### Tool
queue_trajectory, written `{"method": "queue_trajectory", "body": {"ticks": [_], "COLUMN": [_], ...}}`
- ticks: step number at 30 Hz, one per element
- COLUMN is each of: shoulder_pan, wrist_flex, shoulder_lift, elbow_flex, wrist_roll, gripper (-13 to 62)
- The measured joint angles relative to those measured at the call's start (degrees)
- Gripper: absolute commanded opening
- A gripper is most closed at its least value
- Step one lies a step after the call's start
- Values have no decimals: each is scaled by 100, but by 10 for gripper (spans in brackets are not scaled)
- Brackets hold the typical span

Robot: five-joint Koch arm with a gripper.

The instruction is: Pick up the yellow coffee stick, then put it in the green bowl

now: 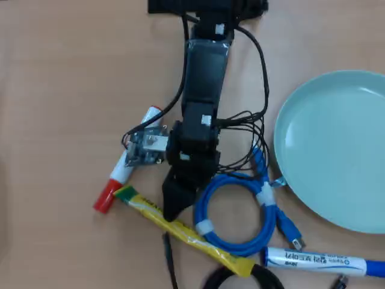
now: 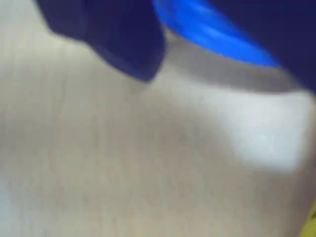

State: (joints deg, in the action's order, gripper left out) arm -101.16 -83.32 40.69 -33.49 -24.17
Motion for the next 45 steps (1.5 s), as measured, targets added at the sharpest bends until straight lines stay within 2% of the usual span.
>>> {"method": "queue_trajectory", "body": {"ticks": [45], "shoulder_pan": [88], "wrist_flex": [-211], "shoulder_lift": [-97], "elbow_flex": [114], "wrist_roll": [132], "gripper": [526]}}
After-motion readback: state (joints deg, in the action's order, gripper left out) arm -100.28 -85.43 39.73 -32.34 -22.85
